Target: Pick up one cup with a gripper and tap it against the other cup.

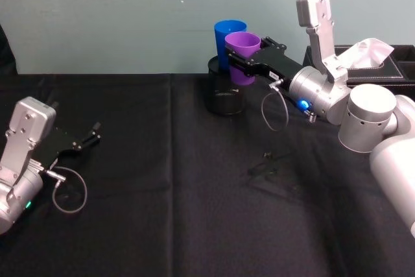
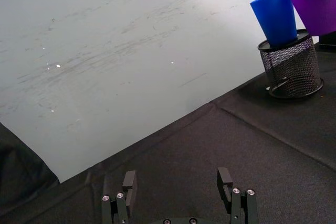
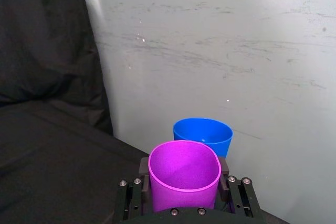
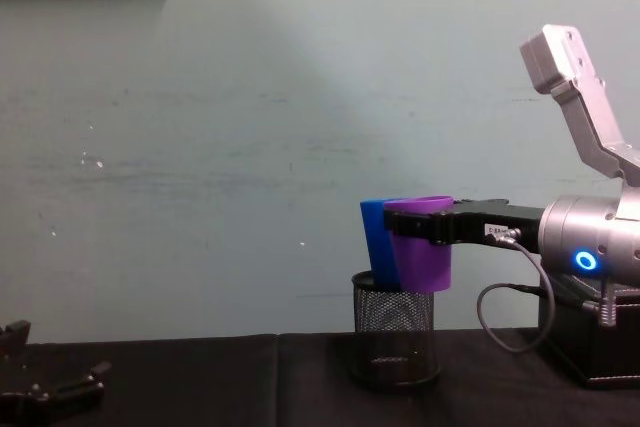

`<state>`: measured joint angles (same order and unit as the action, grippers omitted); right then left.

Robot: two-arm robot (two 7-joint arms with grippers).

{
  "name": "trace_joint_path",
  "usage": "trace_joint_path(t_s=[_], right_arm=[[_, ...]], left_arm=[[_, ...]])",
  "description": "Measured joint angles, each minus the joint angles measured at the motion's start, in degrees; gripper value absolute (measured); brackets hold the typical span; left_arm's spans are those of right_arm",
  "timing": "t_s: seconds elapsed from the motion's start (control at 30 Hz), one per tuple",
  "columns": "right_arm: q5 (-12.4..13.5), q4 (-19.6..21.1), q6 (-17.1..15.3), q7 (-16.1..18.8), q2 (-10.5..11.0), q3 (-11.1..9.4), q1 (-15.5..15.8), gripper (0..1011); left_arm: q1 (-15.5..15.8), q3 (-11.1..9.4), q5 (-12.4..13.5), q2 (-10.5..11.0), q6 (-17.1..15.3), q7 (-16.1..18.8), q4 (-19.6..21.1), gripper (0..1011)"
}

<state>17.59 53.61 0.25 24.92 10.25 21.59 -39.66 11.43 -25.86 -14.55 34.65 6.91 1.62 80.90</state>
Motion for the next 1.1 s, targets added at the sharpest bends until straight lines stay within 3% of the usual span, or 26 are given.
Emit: trace_joint_path(t_s=[1.1], right_arm=[[0.00,0.00,0.00,0.00,0.00,0.00,0.00,731]], left_arm=[[0.00,0.00,0.00,0.00,0.00,0.00,0.00,1000]])
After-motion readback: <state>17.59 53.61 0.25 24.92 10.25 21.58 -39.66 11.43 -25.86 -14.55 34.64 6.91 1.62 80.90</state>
